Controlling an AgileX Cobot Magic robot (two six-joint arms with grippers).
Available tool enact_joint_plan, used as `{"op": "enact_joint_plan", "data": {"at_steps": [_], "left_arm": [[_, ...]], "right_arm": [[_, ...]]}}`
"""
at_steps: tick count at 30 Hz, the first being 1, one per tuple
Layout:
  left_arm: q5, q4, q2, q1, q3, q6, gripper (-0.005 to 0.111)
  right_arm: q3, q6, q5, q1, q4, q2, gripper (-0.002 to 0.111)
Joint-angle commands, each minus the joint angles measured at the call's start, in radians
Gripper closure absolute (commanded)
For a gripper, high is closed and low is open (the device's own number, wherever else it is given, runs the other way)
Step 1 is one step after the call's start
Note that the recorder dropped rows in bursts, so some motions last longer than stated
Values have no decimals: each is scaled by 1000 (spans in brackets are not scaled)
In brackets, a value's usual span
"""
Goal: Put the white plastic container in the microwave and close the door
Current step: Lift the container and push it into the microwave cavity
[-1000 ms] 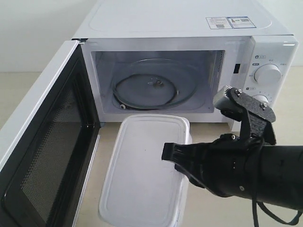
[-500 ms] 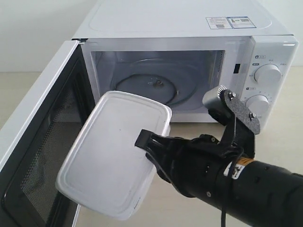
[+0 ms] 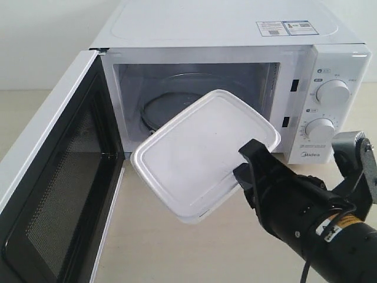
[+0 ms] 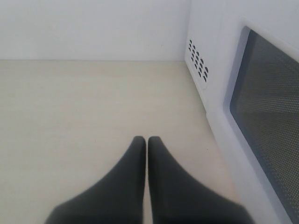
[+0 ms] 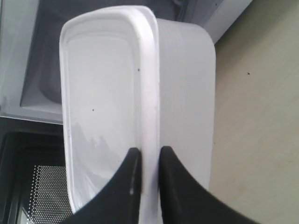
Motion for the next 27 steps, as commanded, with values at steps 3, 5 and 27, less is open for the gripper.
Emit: {"op": "enact_joint_plan", "data": {"at_steps": [3,5,27], "left_arm": [[0,-2,-2,3,3,-1,103],[0,-2,-2,3,3,-1,103],[0,-2,-2,3,3,-1,103]], "right_arm": [[-30,-2,-19,-41,-6,22,108],[-52,7,-34,-41,-6,45,108],[-352,120,-37,-204,-5,288,109]]}}
